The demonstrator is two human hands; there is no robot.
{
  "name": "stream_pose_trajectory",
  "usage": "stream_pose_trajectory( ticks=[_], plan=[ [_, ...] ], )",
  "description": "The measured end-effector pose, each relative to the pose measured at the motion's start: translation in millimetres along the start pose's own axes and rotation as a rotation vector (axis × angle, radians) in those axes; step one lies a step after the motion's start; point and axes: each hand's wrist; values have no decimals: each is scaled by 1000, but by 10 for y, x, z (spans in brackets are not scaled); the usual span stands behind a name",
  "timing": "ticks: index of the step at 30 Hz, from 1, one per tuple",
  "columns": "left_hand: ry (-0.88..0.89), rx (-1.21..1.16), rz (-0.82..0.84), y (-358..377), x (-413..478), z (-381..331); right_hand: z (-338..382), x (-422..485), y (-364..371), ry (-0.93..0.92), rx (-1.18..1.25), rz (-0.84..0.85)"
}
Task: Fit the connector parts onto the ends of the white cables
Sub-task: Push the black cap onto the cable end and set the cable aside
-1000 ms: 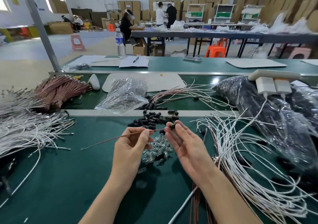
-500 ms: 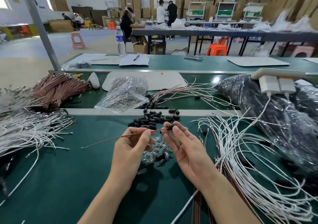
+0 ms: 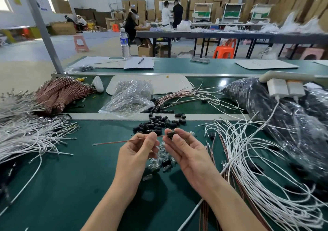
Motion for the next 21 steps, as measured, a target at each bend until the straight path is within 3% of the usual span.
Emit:
stream_pose_trajectory(
  ticks=[5, 10, 16, 21],
  plan=[
    [34, 79, 72, 30, -22, 2, -66, -16, 29, -7, -80, 42],
    [-19, -197, -113, -99, 43, -31, 86, 10, -43, -101, -35, -88],
    [-29, -83, 50, 30, -20, 8, -95, -17, 28, -46, -126, 17],
    [-29, -147, -30, -85, 22, -8, 17, 8, -44, -99, -144, -62]
  ],
)
Point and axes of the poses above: each hand's wrist, its own x-axis towards the middle knuckle, its own y-axis out of the palm, z = x × y, and after that the axes turned 11 degrees about z, right-handed
